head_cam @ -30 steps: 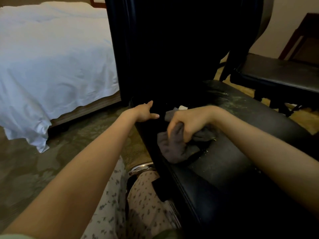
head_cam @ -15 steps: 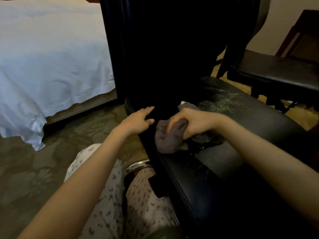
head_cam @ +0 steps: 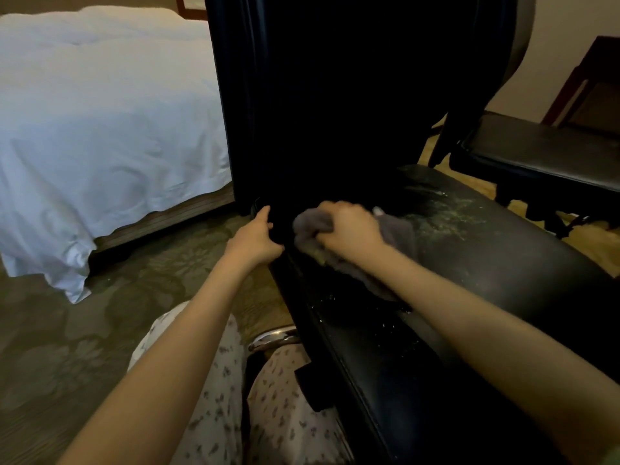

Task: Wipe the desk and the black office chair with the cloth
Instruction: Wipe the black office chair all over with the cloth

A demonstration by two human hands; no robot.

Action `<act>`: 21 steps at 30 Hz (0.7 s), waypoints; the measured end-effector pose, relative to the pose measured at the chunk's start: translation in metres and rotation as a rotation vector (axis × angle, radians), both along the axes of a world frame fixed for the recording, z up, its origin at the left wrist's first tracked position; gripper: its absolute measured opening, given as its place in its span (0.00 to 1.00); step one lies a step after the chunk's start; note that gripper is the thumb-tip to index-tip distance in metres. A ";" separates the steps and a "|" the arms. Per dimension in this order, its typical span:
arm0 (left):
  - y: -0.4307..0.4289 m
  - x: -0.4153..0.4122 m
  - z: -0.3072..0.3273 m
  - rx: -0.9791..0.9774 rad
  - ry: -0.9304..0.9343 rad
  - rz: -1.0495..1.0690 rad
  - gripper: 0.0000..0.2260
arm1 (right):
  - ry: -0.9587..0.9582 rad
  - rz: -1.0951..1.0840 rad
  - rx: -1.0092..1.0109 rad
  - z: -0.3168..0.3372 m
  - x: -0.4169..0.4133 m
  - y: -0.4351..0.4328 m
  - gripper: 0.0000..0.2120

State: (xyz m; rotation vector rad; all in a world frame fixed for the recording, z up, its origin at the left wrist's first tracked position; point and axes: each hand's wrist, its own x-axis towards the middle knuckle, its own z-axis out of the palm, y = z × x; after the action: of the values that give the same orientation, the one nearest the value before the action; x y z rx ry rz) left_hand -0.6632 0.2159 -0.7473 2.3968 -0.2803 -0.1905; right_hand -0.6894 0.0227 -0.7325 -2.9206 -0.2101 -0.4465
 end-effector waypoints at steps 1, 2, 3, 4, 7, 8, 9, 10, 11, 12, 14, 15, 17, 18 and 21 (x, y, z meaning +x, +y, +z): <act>-0.002 -0.001 0.002 0.029 -0.004 0.002 0.38 | 0.003 -0.078 0.025 0.002 0.009 -0.019 0.11; -0.004 -0.001 0.003 0.042 -0.004 -0.004 0.38 | -0.002 -0.143 0.076 0.004 0.016 -0.037 0.10; -0.006 -0.002 0.004 0.039 0.007 -0.001 0.37 | -0.002 -0.185 0.150 0.007 0.019 -0.053 0.10; -0.005 -0.002 0.005 0.012 0.015 0.012 0.36 | -0.003 -0.198 0.241 0.010 0.018 -0.063 0.10; -0.005 -0.003 0.006 -0.063 0.026 0.023 0.35 | -0.077 -0.092 0.444 0.025 0.002 -0.053 0.10; -0.005 -0.003 0.007 -0.079 0.026 0.031 0.35 | -0.130 -0.025 0.439 0.031 -0.007 -0.039 0.10; -0.005 -0.002 0.008 -0.086 0.022 0.045 0.35 | -0.189 0.045 0.406 0.036 -0.019 -0.022 0.12; -0.004 -0.002 0.007 -0.086 0.020 0.054 0.35 | -0.240 0.096 0.344 0.038 -0.033 -0.006 0.14; -0.003 -0.001 0.007 -0.078 0.015 0.048 0.35 | -0.280 0.145 0.276 0.037 -0.046 0.009 0.16; -0.003 0.000 0.007 -0.073 0.016 0.031 0.35 | -0.301 0.184 0.210 0.031 -0.060 0.023 0.18; -0.001 -0.002 0.008 -0.073 0.018 0.012 0.34 | -0.318 0.264 0.055 0.010 -0.084 0.046 0.20; -0.001 -0.002 0.008 -0.066 0.012 0.015 0.34 | -0.318 0.301 -0.046 0.000 -0.092 0.054 0.22; -0.001 -0.002 0.008 -0.046 0.007 0.017 0.33 | -0.303 0.318 -0.201 -0.012 -0.097 0.059 0.22; -0.001 -0.001 0.008 -0.027 0.003 0.018 0.33 | -0.302 0.308 -0.209 -0.013 -0.093 0.056 0.22; -0.003 0.004 0.013 0.077 0.000 0.011 0.35 | -0.306 0.248 -0.119 -0.007 -0.067 0.029 0.21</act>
State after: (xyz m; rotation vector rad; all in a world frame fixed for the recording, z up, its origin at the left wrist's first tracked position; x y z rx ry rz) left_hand -0.6591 0.2124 -0.7348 2.4738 -0.2636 -0.1996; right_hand -0.7567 0.0515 -0.7396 -2.8700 -0.6518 -0.8630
